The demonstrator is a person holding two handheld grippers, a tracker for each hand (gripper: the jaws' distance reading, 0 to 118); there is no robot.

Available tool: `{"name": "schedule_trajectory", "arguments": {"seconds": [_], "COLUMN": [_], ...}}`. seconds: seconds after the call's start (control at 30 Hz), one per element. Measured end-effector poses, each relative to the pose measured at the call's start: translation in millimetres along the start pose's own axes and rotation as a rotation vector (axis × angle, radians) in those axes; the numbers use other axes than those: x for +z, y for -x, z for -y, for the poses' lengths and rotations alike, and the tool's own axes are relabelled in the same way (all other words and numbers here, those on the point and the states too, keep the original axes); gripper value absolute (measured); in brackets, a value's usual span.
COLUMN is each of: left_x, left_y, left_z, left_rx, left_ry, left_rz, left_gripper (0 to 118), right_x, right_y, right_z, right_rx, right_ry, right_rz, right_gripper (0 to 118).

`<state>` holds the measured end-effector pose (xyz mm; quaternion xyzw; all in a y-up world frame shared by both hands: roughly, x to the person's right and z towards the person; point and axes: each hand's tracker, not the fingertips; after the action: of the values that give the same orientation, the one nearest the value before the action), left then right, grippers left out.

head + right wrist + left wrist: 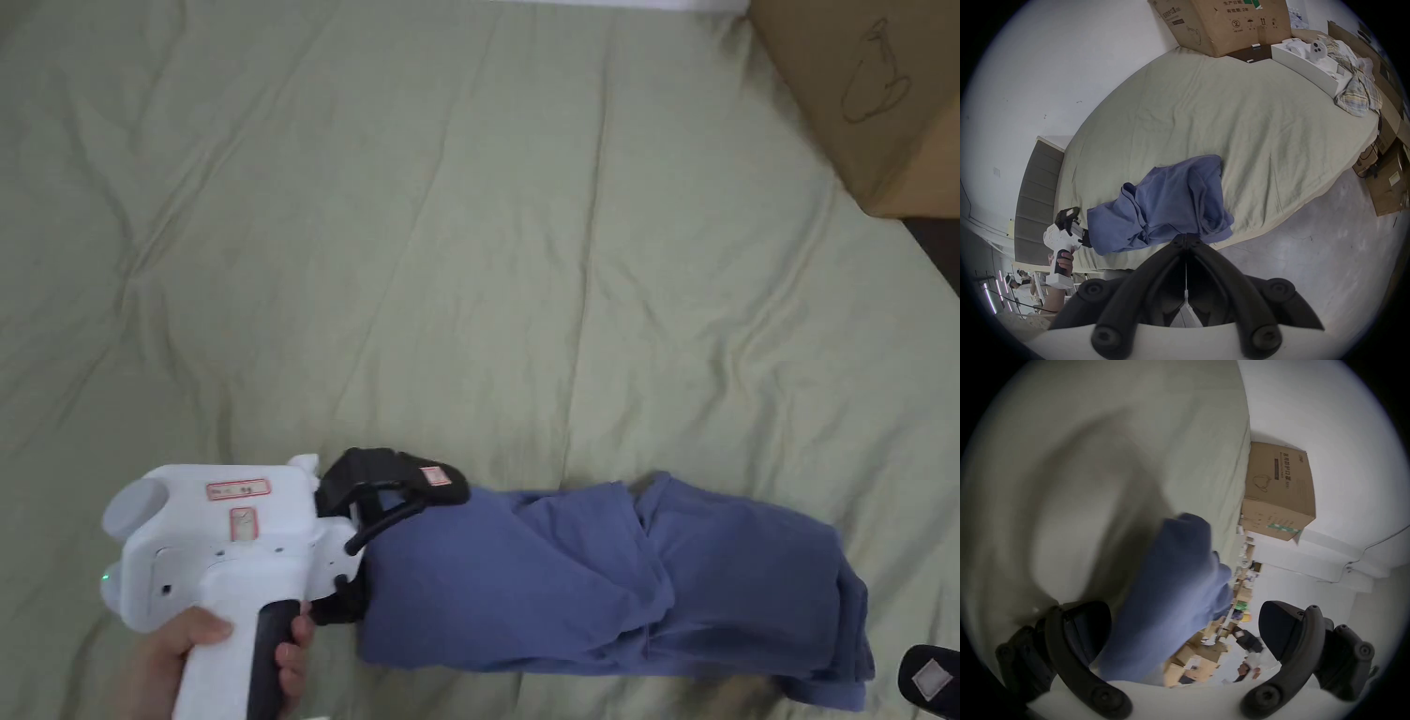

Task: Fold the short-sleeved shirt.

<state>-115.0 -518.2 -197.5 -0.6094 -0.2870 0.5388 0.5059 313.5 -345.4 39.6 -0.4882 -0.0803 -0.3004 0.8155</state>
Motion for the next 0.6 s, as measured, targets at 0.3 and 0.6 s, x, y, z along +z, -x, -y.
{"name": "schedule_trajectory", "arguments": {"seconds": [0.3, 0.6], "left_x": [-1, 86], "left_y": [19, -48], "left_z": [-13, -16], "left_rx": [0.046, -0.215], "left_ry": [0.038, 0.038], "left_rz": [-0.069, -0.310], "left_gripper": [12, 12], "right_x": [14, 7], "right_y": [7, 28], "right_z": [5, 7], "right_rx": [0.024, 0.003], "right_ry": [-0.025, -0.057], "right_rz": [0.004, 0.031], "right_gripper": [0, 0]}}
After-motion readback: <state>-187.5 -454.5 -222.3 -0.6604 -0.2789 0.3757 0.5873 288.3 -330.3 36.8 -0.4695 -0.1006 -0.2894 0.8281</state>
